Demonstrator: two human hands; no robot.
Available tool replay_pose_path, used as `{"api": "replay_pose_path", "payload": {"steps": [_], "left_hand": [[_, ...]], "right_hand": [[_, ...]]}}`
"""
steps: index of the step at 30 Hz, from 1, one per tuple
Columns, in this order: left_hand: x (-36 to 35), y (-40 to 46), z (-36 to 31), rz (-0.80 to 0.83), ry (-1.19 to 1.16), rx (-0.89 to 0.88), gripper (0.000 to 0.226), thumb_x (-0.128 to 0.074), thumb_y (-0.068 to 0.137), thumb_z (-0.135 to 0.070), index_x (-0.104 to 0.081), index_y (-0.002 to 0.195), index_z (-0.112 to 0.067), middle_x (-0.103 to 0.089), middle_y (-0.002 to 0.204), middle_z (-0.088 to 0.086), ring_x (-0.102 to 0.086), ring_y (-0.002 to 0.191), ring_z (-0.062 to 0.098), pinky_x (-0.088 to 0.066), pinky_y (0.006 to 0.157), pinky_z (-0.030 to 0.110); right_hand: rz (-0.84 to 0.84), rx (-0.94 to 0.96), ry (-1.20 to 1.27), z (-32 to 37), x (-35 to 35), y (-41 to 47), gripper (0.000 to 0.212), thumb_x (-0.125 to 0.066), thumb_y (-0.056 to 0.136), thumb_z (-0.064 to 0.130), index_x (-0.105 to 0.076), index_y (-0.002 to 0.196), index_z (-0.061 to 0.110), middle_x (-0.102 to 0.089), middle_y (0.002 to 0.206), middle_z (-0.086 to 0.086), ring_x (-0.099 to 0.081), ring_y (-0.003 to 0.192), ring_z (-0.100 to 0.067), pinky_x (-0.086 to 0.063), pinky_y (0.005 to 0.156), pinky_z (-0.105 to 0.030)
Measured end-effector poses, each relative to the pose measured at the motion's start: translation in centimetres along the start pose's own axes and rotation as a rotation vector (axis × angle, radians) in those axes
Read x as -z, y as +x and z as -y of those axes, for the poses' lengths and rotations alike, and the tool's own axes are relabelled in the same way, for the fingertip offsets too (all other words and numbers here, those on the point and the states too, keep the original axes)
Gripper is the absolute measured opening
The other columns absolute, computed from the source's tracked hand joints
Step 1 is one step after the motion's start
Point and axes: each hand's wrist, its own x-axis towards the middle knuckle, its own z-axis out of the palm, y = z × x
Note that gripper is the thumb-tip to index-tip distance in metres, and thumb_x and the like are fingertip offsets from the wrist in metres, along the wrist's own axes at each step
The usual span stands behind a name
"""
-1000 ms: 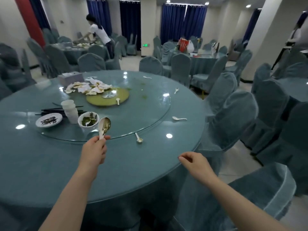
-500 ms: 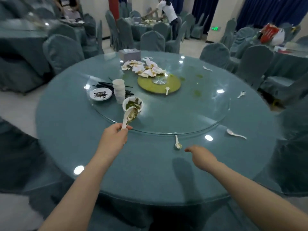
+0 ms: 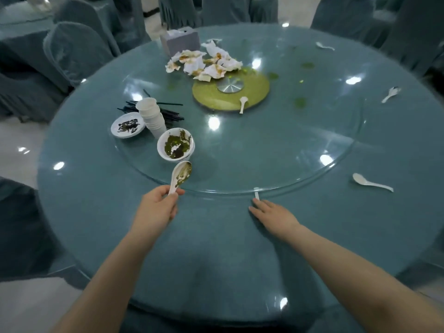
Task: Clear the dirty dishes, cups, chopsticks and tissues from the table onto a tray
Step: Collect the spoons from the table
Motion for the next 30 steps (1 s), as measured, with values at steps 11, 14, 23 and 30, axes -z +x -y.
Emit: {"api": "replay_pose_path", "payload": {"steps": [11,14,23,30], "left_hand": [[-11.0,3.0,-2.5,0.275,0.027,-0.039,0.023,-0.043,0.095,-0.013,-0.065,0.092,-0.017,-0.042,0.042,-0.008,-0.031,0.038,0.007,-0.024,0.044,0.024],[-13.8,3.4,-3.5,0.318,0.018,-0.046,0.022,-0.043,0.094,-0.012,-0.065,0.092,-0.016,-0.041,0.043,-0.006,-0.028,0.034,0.007,-0.024,0.040,0.020],[-18.4,4.9,-4.1,0.363,0.102,-0.033,0.023,-0.043,0.093,-0.012,-0.065,0.092,-0.018,-0.042,0.041,-0.007,-0.029,0.034,0.008,-0.024,0.036,0.017],[-17.6,4.9,-3.3,0.318,0.121,0.009,0.023,-0.043,0.093,-0.011,-0.065,0.092,-0.016,-0.041,0.041,-0.006,-0.029,0.033,0.007,-0.023,0.035,0.015]], "right_hand": [[-0.620,-0.085,0.202,-6.0,-1.1,-6.9,0.022,-0.089,0.056,0.015,-0.073,0.071,0.018,-0.055,0.057,-0.001,-0.055,0.051,-0.024,-0.044,0.043,-0.024],[-0.638,-0.266,0.348,-10.2,-1.5,-9.0,0.041,-0.081,0.064,0.002,-0.074,0.102,0.017,-0.057,0.069,-0.007,-0.056,0.058,-0.027,-0.045,0.049,-0.028],[-0.471,-0.749,0.448,-22.6,-3.1,-10.3,0.046,-0.047,0.092,0.004,-0.052,0.135,0.021,-0.052,0.122,-0.018,-0.044,0.113,-0.036,-0.031,0.094,-0.043],[-0.440,-0.824,0.515,-25.4,-4.9,-8.0,0.026,-0.053,0.092,0.015,-0.062,0.116,0.009,-0.053,0.117,-0.012,-0.044,0.114,-0.035,-0.028,0.089,-0.035]]}}
